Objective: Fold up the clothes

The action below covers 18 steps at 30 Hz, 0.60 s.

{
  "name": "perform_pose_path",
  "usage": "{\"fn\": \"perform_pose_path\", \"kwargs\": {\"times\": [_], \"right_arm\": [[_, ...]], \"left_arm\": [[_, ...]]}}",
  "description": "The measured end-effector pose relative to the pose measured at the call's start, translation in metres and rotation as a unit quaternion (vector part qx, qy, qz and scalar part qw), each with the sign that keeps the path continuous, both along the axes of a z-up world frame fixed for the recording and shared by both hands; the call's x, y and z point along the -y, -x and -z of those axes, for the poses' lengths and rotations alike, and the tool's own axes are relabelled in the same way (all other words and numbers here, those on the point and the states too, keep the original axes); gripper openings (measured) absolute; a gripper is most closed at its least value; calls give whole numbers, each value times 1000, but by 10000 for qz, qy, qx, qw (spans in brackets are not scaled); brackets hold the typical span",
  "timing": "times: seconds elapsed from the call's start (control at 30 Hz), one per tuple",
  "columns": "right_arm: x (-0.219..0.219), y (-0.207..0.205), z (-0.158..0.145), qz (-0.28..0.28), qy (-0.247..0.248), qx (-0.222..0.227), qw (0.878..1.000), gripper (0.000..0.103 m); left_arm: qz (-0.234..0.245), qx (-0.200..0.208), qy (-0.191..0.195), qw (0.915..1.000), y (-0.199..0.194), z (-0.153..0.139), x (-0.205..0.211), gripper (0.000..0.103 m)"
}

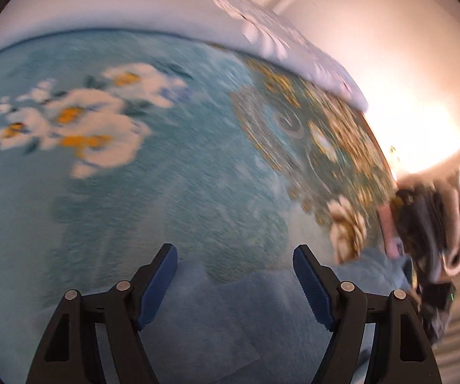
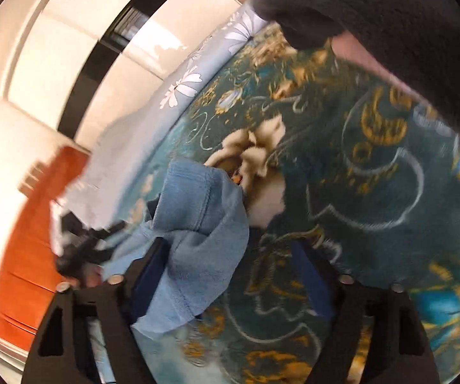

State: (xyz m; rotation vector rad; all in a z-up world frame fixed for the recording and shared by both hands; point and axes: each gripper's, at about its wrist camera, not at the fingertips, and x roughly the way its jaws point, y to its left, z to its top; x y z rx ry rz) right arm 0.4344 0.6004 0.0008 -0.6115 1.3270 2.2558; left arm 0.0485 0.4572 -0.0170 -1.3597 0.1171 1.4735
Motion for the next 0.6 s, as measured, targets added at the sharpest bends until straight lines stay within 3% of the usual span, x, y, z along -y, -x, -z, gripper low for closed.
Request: {"fn": "perform_pose_path", "kwargs": {"times": [0.17,0.27,0.33,0.4,0.47,0.6], "right_arm": [[-3,-3,1,-43,384,-714,9967,65],[0,-5,-3,41,308,-596,9977,52],[4,-5,-4,85,187,-361,9991,35],[7,-6,-5,127,126,-227,9996,24],[9,-9,-8,155,63,-188,9997,14],[20,-11,-26,148,-365,-18,9992,12]], "left_arm": [[337,115,-2,9994,-21,2,-10,78],[436,161,-63,9989,-35,0,-12,75],[494,147,-70,9986,-45,-2,-13,50],[496,-53,54,9987,-57,-7,-10,16],[432,-331,26,9985,-68,-17,-2,9],[256,-774,-329,9961,-83,-46,24,7]]}}
